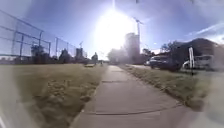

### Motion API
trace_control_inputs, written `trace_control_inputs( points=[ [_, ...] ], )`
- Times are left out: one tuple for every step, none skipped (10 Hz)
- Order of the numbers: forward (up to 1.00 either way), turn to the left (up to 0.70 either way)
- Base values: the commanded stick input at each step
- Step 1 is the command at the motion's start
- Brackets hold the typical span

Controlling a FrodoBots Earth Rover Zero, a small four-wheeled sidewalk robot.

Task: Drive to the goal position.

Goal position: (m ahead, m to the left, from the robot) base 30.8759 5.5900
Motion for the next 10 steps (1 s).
trace_control_inputs(
  points=[
    [1.00,0.00],
    [1.00,0.00],
    [1.00,0.00],
    [1.00,0.00],
    [1.00,0.00],
    [1.00,0.00],
    [1.00,0.00],
    [1.00,0.00],
    [1.00,0.00],
    [1.00,0.00]
  ],
)
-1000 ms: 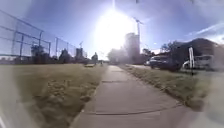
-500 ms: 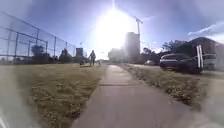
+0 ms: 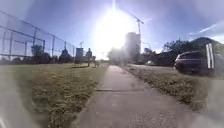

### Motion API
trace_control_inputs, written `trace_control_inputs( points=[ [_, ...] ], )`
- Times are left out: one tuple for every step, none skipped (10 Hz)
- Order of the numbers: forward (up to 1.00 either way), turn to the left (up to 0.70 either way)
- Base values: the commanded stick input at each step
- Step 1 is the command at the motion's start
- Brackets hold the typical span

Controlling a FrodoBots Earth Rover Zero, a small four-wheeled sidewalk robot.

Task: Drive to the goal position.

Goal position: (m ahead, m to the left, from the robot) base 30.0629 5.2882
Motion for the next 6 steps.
trace_control_inputs(
  points=[
    [1.00,0.00],
    [1.00,0.00],
    [1.00,-0.01],
    [1.00,-0.02],
    [1.00,-0.02],
    [1.00,-0.02]
  ],
)
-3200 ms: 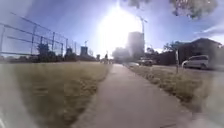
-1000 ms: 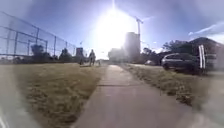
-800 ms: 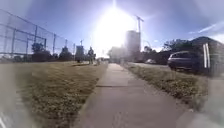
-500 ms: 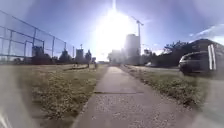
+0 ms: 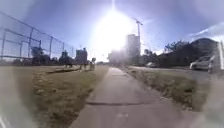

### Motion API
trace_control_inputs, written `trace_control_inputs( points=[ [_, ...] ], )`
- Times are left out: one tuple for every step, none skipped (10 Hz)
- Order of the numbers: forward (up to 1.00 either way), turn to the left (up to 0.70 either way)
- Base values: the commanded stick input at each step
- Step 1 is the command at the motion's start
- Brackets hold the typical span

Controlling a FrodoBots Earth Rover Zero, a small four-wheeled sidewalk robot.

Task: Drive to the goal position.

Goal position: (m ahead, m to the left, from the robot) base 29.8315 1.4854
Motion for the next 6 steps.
trace_control_inputs(
  points=[
    [1.00,-0.01],
    [1.00,0.00],
    [1.00,-0.01],
    [1.00,-0.02],
    [1.00,-0.03],
    [1.00,-0.03]
  ],
)
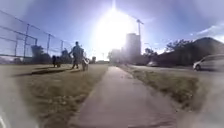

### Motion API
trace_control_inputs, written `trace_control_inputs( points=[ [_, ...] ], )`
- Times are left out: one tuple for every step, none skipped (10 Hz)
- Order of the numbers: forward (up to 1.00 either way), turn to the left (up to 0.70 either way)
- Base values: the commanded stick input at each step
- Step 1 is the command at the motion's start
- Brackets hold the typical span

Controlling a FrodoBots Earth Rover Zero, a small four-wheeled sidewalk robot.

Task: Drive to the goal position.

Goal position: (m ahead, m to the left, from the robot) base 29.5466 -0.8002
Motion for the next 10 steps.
trace_control_inputs(
  points=[
    [1.00,-0.02],
    [1.00,0.00],
    [1.00,0.00],
    [1.00,0.00],
    [1.00,0.00],
    [1.00,0.00],
    [1.00,0.00],
    [1.00,0.00],
    [1.00,0.00],
    [1.00,0.00]
  ],
)
